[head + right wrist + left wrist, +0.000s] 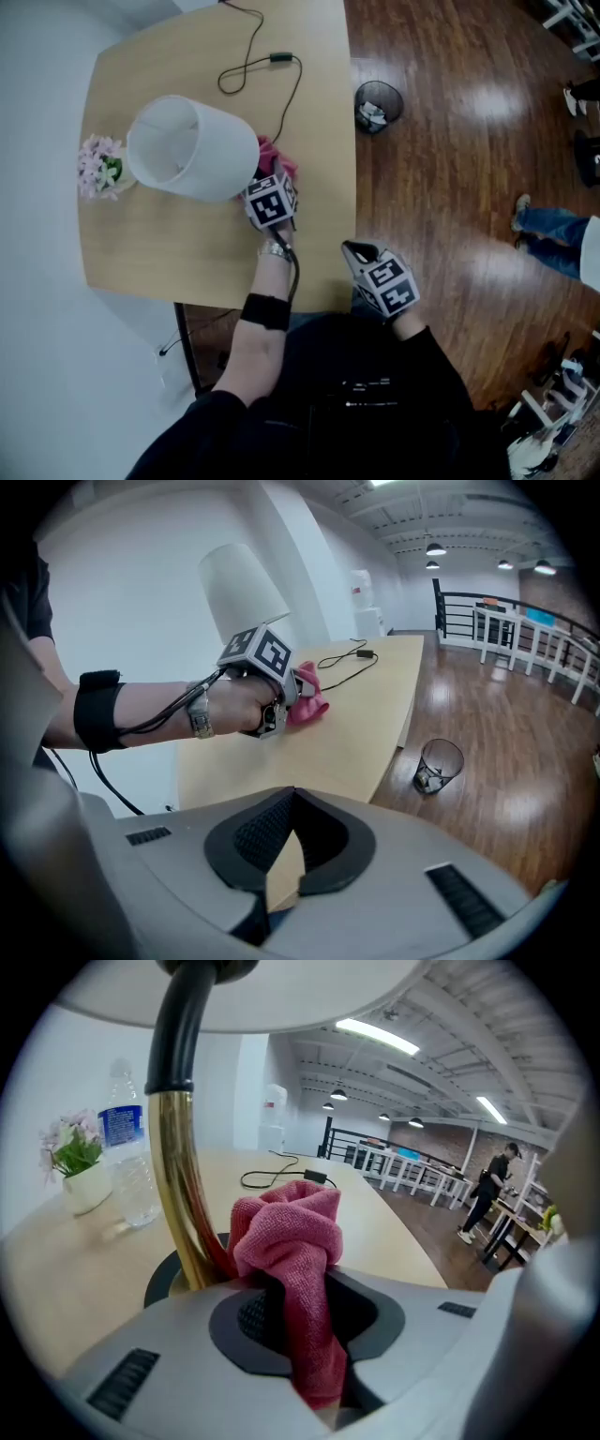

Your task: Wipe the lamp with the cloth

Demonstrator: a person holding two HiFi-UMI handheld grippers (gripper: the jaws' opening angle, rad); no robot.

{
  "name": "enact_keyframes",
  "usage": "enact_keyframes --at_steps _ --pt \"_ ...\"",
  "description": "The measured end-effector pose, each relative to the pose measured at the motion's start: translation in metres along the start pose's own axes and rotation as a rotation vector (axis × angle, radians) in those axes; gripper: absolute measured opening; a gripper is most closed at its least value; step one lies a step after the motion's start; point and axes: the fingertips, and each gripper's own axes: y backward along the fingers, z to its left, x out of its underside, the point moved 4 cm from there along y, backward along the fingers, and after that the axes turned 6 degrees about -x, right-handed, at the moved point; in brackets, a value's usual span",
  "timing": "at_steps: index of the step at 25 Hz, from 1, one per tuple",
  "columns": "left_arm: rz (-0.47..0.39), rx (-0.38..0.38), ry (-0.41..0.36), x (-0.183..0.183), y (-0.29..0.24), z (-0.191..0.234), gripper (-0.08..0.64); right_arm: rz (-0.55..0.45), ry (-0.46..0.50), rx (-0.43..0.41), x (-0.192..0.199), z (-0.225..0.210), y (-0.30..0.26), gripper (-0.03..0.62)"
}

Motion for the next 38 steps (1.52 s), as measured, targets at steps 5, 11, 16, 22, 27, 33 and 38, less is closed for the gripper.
enact_keyframes --at_steps 5,11,16,22,27,33,38 --pt "-0.01 -0.019 -0.024 0.004 0.007 -0.003 0.098 0.006 0.008 -0.01 0.004 -0.013 0.009 0.005" --pt "-0.003 0.009 -0.167 0.028 0.031 0.023 0.098 -0.006 0.0 -0.012 0.004 0.001 0.003 0.005" --pt "0.019 0.018 -0.198 0.038 0.041 0.064 0.098 -0.026 -0.004 0.0 -0.004 0.025 -0.008 0.005" --pt "0.04 0.095 -0.283 0.028 0.032 0.095 0.098 -0.039 0.007 0.016 -0.016 0.072 -0.031 0.005" --pt "0.03 0.143 -0.331 0.016 0.022 0.109 0.098 -0.067 0.0 0.067 -0.031 0.095 -0.038 0.005" --pt "0.026 0.215 -0.396 -0.003 -0.001 0.12 0.098 -0.12 -0.019 0.14 -0.051 0.11 -0.046 0.005" --pt "-0.011 0.349 -0.492 -0.023 -0.026 0.115 0.098 -0.092 -0.023 0.164 -0.056 0.128 -0.061 0.005"
